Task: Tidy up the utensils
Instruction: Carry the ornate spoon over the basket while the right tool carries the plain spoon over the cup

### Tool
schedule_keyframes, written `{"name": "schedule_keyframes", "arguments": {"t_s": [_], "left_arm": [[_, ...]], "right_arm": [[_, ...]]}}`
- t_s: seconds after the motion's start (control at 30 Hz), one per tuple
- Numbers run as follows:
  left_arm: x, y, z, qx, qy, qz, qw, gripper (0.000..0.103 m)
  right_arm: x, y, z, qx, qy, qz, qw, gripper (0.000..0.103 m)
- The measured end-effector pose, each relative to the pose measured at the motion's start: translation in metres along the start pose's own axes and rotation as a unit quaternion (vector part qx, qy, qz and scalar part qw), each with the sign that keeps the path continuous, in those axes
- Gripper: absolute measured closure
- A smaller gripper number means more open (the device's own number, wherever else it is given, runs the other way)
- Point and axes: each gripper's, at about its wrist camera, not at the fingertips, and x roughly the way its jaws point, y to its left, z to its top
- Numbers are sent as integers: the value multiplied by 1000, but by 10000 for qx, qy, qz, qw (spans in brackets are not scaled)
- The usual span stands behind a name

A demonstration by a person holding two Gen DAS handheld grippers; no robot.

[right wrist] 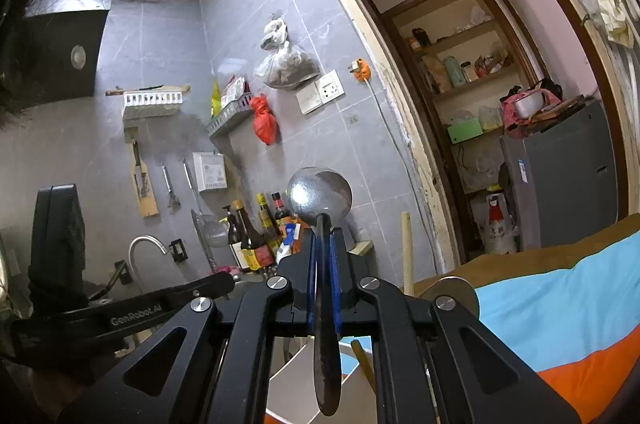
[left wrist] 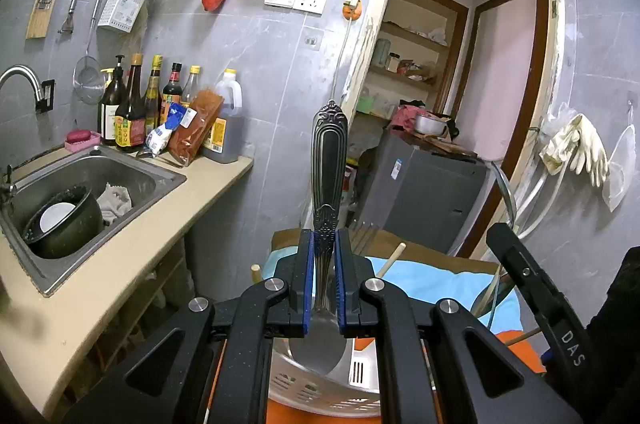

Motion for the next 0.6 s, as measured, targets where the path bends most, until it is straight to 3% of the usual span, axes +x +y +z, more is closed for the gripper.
{"name": "schedule_keyframes", "arguments": {"t_s": [0.6], "left_arm": [[5, -4, -9, 34, 314, 20, 9995, 96]], "right_arm": [[-4, 2, 0, -5, 132, -47, 9999, 94]]}}
